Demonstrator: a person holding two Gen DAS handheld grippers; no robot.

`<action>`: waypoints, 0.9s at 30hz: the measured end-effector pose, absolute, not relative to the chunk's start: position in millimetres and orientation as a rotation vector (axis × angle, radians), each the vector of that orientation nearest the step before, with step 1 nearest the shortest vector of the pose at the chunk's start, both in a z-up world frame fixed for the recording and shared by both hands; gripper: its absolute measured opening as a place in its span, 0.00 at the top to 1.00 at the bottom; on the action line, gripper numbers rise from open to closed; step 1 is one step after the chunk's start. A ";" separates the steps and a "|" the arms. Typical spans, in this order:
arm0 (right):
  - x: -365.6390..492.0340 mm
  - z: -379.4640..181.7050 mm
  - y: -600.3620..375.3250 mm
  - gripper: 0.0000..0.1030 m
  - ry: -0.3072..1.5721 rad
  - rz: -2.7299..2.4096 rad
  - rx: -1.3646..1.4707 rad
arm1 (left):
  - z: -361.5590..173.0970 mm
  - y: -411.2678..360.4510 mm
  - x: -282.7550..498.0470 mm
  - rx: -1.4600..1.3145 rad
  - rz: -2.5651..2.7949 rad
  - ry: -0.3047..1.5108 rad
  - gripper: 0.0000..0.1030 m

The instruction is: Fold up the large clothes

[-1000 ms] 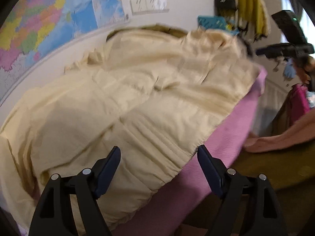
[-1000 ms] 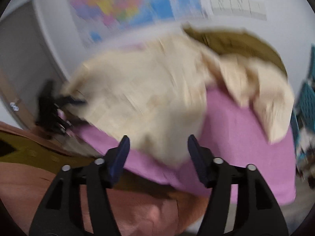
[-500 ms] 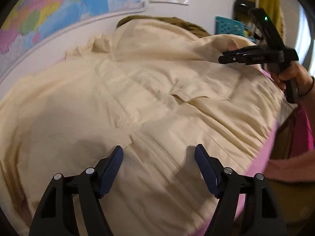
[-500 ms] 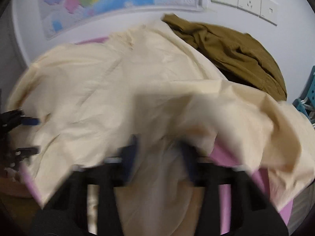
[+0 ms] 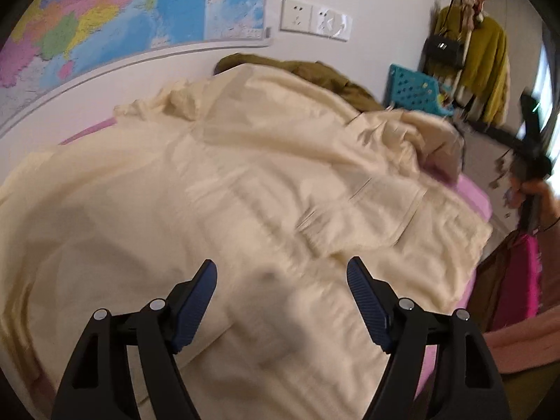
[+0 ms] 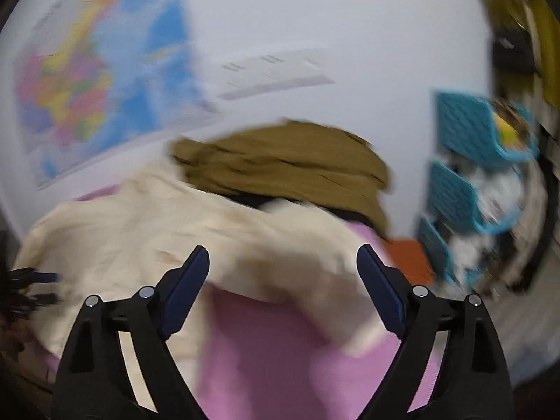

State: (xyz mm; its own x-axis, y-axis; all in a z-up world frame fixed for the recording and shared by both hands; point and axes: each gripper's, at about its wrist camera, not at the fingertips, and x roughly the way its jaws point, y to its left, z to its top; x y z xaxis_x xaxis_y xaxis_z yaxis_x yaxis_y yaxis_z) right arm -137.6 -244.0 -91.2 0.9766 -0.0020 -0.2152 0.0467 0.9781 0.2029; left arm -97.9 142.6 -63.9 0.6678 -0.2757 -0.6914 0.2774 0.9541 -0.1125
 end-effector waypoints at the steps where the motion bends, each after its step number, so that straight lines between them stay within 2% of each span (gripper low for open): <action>1: -129.1 -99.6 -258.0 0.21 0.257 -0.033 0.238 | -61.7 140.5 -95.1 -0.017 -0.335 0.772 0.28; 4: -100.4 -120.0 -277.4 0.21 0.341 -0.071 0.221 | -56.7 131.0 -85.2 -0.026 -0.363 0.758 0.28; 5: -92.0 -125.6 -281.5 0.30 0.370 -0.056 0.221 | -55.7 127.3 -82.3 -0.017 -0.361 0.757 0.28; 6: -85.0 -129.0 -284.4 0.55 0.383 -0.017 0.248 | -54.9 124.4 -80.4 -0.010 -0.363 0.760 0.28; 8: -79.7 -129.0 -289.3 0.75 0.391 0.079 0.316 | -53.3 119.8 -77.1 0.006 -0.364 0.764 0.28; 9: -85.1 -119.5 -288.1 0.81 0.359 0.091 0.305 | -52.5 120.0 -77.1 0.015 -0.360 0.764 0.28; 15: -146.7 -1.7 -260.4 0.84 0.186 0.235 0.127 | -37.0 140.0 -70.4 -0.015 -0.338 0.761 0.26; 19: -165.9 69.0 -197.7 0.83 0.199 0.355 -0.102 | -19.7 160.5 -67.9 -0.048 -0.316 0.710 0.25; 23: -150.2 89.4 -105.2 0.81 0.283 0.535 -0.293 | -10.5 176.4 -66.8 -0.079 -0.288 0.678 0.24; 27: -121.7 77.0 -14.7 0.67 0.386 0.624 -0.443 | -2.9 189.5 -74.7 -0.095 -0.251 0.645 0.24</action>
State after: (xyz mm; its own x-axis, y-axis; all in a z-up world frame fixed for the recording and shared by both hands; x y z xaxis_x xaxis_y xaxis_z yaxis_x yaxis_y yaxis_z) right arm -121.7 -14.7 77.0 0.7467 0.4701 -0.4706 -0.6310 0.7245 -0.2774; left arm -74.7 189.5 -2.9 0.7699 -0.2609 -0.5825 0.2019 0.9653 -0.1654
